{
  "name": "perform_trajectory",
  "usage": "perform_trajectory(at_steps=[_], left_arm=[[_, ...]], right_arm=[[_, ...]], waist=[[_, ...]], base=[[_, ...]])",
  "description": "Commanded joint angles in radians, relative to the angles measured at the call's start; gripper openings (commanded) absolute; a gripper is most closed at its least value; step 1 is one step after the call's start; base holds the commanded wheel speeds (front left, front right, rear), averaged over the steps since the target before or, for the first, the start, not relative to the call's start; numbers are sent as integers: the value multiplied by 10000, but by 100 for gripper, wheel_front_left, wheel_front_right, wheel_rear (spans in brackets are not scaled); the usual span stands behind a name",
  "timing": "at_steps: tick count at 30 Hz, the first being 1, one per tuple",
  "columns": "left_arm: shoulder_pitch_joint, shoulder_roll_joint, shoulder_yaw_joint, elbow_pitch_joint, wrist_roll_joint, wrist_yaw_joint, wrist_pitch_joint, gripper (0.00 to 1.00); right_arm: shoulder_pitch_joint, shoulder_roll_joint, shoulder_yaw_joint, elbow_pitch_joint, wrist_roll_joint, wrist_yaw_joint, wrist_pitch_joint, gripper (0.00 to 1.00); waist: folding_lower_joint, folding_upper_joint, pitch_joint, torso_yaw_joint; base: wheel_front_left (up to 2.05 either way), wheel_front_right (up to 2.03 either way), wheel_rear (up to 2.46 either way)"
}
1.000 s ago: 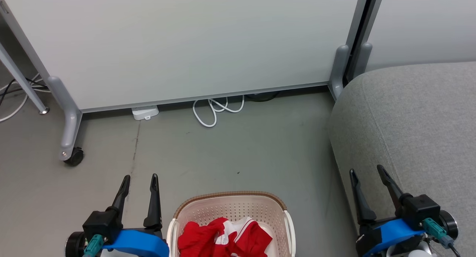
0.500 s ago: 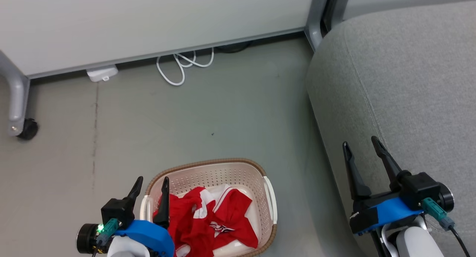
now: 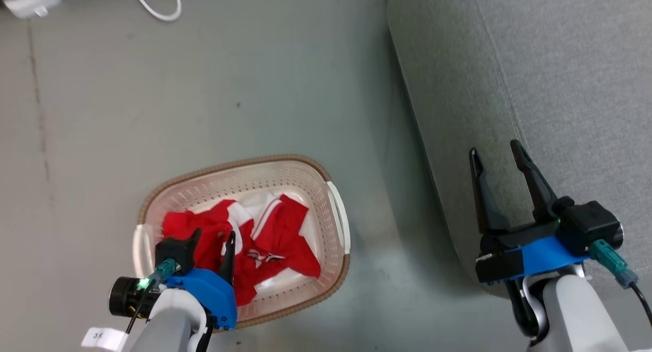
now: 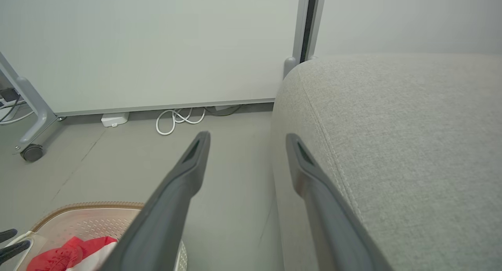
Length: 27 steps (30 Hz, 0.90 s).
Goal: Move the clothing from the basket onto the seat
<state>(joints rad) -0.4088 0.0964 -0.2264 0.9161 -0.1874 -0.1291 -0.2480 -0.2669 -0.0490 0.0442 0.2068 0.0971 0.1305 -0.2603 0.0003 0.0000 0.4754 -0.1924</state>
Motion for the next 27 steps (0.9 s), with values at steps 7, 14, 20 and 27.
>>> perform_trajectory(at_steps=[7,14,20,27], left_arm=[[-891,80,-533,1211,-672,-12,373,100],[-1583,343,-677,1904,-1264,-14,729,100],[-2164,470,-583,2438,-1481,35,841,100],[-2721,483,-551,2987,-1645,138,1102,100]], right_arm=[[-445,-26,187,-412,388,5,-54,100],[-635,-26,285,-690,748,5,-56,100],[-767,-24,403,-841,923,5,-56,100],[-901,-26,677,-986,1003,5,-56,100]], waist=[[-3,0,1292,-491],[-3,0,2046,-767],[-3,0,2486,-862],[-3,0,2785,-942]], base=[[0,0,0],[0,0,0],[0,0,0],[0,0,0]])
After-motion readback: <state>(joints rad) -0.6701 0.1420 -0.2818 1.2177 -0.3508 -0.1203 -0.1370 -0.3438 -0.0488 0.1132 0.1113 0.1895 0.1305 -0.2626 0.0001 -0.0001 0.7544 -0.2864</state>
